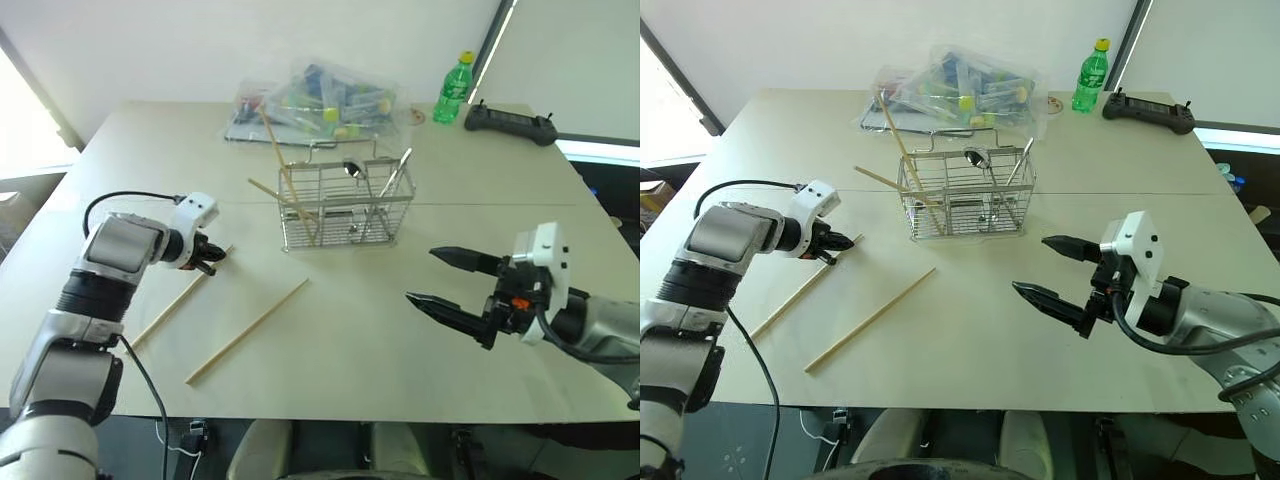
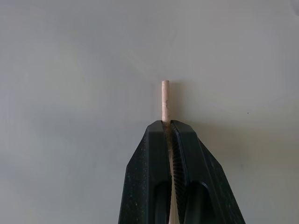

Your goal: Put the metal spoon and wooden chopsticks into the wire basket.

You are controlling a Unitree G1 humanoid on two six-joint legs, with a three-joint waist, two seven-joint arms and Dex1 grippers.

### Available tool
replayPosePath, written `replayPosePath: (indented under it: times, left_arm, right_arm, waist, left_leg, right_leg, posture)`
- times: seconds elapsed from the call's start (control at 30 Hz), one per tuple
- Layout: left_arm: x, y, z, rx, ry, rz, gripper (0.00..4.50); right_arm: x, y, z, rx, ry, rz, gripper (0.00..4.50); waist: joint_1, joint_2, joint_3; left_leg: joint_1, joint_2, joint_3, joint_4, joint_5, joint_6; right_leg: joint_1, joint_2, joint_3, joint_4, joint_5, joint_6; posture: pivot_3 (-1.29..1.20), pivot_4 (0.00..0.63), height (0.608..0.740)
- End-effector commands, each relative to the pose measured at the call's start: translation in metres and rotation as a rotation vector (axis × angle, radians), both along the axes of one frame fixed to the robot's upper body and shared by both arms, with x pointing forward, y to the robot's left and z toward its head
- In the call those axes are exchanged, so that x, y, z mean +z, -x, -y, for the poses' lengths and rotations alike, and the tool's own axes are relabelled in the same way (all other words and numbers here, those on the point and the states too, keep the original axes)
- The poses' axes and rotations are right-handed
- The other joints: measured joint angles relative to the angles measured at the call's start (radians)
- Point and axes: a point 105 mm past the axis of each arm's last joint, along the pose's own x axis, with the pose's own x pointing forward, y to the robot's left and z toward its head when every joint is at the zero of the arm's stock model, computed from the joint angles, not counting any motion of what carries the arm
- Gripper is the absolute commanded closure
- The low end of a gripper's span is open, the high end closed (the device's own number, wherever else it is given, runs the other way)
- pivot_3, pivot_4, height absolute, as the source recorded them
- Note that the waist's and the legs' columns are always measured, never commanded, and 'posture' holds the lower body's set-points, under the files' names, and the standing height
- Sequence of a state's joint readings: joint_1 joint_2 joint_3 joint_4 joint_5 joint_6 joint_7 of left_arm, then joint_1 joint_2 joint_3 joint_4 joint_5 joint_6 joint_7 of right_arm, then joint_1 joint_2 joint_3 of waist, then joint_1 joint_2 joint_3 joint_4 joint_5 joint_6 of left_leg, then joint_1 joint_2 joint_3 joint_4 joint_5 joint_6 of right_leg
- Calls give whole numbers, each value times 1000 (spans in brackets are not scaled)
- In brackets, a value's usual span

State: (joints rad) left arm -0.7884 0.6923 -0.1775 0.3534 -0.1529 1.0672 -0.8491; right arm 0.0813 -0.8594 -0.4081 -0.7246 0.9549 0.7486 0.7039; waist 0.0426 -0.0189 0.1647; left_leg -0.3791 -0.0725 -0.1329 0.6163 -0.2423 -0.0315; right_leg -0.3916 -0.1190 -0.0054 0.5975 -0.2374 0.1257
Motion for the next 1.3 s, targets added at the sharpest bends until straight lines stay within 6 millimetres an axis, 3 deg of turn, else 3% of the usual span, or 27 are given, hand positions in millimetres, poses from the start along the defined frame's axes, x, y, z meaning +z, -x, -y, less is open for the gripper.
replayPosePath:
  times: [0.03, 0.07, 0.13, 0.23, 0.3, 0.37, 0.47, 0.67, 0.9, 1.07, 1.1, 1.13, 1.3]
  left_arm:
    - [53, -33, -24, 168, 68, 243, 4449]
    - [72, -42, -34, 234, 97, 324, 4449]
    - [131, -57, -52, 334, 197, 581, 4449]
    - [245, -45, -65, 414, 494, 1035, 4449]
    - [289, -28, -58, 375, 650, 1183, 4449]
    - [311, -14, -33, 262, 695, 1255, 4449]
    - [319, 4, 14, 79, 757, 1259, 4449]
    - [312, 30, 86, -182, 821, 1201, 4449]
    - [287, 23, 121, -247, 811, 1134, 4449]
    - [269, 16, 130, -262, 795, 1103, 4449]
    - [267, 16, 131, -266, 802, 1097, 3799]
    - [266, 16, 132, -271, 810, 1093, 3555]
    - [264, 21, 136, -299, 859, 1070, 1119]
  right_arm:
    - [9, 6, -3, 29, 16, 43, 0]
    - [9, 5, -2, 29, 18, 42, 0]
    - [9, 5, -2, 31, 19, 40, 0]
    - [9, 4, -1, 32, 21, 37, 0]
    - [10, 3, -2, 34, 20, 35, 0]
    - [10, 3, -3, 37, 15, 34, 0]
    - [10, 2, -4, 42, 12, 31, 0]
    - [12, 2, -4, 45, 9, 30, 0]
    - [14, 5, -3, 28, 3, 34, 0]
    - [18, 6, -1, 1, -13, 43, 0]
    - [18, 6, 0, -4, -13, 44, 0]
    - [18, 7, 0, -8, -14, 44, 0]
    - [19, 5, 1, -23, -22, 45, 0]
  waist:
    - [-4, -5, 3]
    - [-5, -6, 3]
    - [-8, -8, 4]
    - [-8, -10, 4]
    - [-5, -11, 3]
    - [-5, -8, 1]
    - [2, -6, -1]
    - [-8, -7, 0]
    - [-13, -5, 0]
    - [-4, -6, 0]
    - [-4, -6, 0]
    - [-3, -6, 0]
    - [-4, -6, 0]
  left_leg:
    - [0, 0, 0, 0, 0, 0]
    - [0, 1, -1, 0, 0, 0]
    - [-1, 1, -2, 0, 0, 0]
    - [-6, 1, -2, 0, 1, -1]
    - [-11, 1, -2, 0, 2, -3]
    - [-11, -1, 0, 0, 4, -7]
    - [-9, -3, 3, 1, 3, -6]
    - [-10, -1, 2, 10, 1, -2]
    - [-5, 0, 3, 11, 1, -2]
    - [-8, 0, 3, 12, 1, -2]
    - [-9, 0, 3, 12, 1, -2]
    - [-9, 0, 3, 12, 1, -2]
    - [-9, 0, 3, 12, 1, -1]
  right_leg:
    - [0, 0, 0, 0, -1, 2]
    - [-1, 1, 0, 0, -1, 3]
    - [-3, 1, 0, 1, 2, 4]
    - [-8, 1, 0, 1, 4, 5]
    - [-12, 0, 0, 0, 6, 7]
    - [-12, -1, 0, -1, 7, 8]
    - [-6, -2, 1, -3, 6, 10]
    - [-5, 3, 0, -1, 8, 8]
    - [-1, 4, 0, -1, 9, 6]
    - [-3, 4, 1, -1, 10, 5]
    - [-3, 4, 1, -1, 10, 5]
    - [-3, 4, 1, -2, 10, 5]
    - [-3, 4, 1, -2, 10, 5]
  posture:
    - [0, 150, 731]
    - [0, 150, 731]
    - [0, 150, 731]
    - [0, 150, 731]
    - [0, 150, 731]
    - [0, 150, 731]
    - [0, 150, 731]
    - [0, 150, 731]
    - [0, 150, 731]
    - [0, 150, 731]
    - [0, 150, 731]
    - [0, 150, 731]
    - [0, 150, 731]
